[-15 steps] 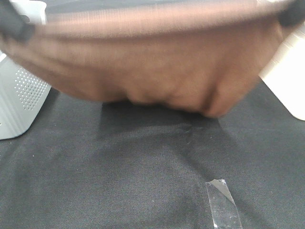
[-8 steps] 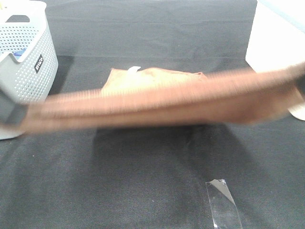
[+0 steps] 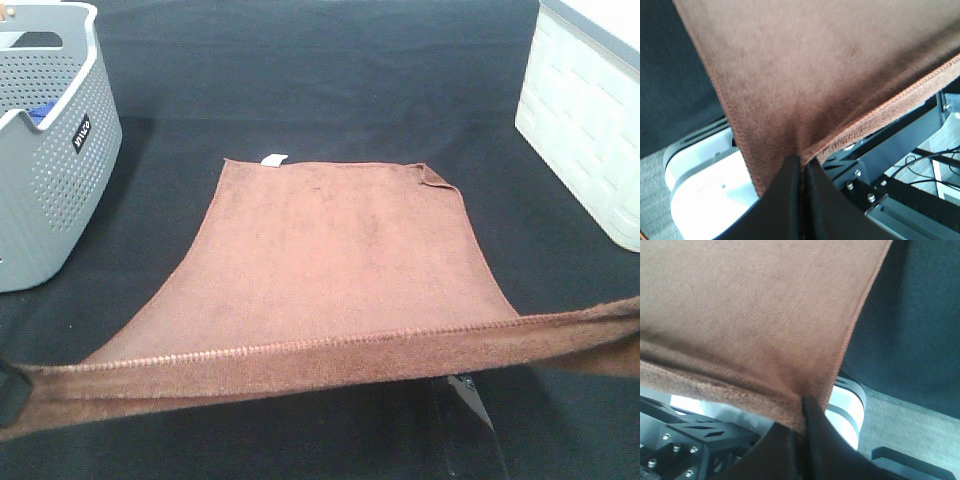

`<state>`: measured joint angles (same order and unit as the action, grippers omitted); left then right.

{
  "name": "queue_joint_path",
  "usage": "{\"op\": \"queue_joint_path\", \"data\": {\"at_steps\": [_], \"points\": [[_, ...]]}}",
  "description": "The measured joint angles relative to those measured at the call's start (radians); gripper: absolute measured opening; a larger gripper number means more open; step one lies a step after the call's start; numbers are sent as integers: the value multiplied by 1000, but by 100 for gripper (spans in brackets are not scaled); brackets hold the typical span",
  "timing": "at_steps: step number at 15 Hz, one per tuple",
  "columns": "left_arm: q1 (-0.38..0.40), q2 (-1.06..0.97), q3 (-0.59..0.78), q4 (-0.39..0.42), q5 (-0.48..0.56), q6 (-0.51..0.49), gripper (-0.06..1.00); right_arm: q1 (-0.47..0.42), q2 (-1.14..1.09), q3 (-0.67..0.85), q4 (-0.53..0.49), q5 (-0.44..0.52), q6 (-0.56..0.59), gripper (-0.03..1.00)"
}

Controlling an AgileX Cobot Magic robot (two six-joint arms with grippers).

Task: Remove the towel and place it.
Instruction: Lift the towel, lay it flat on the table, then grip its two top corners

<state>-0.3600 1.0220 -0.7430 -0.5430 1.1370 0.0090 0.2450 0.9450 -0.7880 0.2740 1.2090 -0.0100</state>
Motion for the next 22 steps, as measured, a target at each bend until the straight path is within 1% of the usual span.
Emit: {"op": "queue_joint_path", "data": {"at_steps": [1, 2, 4, 6, 8, 11, 17, 19, 22], "points": [[1, 0, 15, -17, 0, 0, 0, 0, 4, 0, -7, 0, 0, 1], [1, 0, 15, -17, 0, 0, 0, 0, 4, 0, -7, 0, 0, 1], [8, -5, 68, -64, 0, -1, 0, 0, -24, 22, -4, 0, 0, 1], [9, -9, 134, -109, 2, -1, 0, -1, -76, 86, 11, 3, 0, 1], [11, -28, 195, -129, 4, -9, 0, -2, -105, 142, 35, 5, 0, 1], [11, -32, 212, -133, 4, -9, 0, -3, -77, 163, 46, 7, -3, 1], [11, -28, 189, -102, 8, -28, 0, -3, 154, 163, 53, 7, -36, 1], [11, 17, 177, -94, 11, -30, 0, -9, 181, 163, 58, 7, -56, 1], [11, 164, 160, -83, 14, 3, 0, -10, 188, 163, 61, -3, -57, 1]]}}
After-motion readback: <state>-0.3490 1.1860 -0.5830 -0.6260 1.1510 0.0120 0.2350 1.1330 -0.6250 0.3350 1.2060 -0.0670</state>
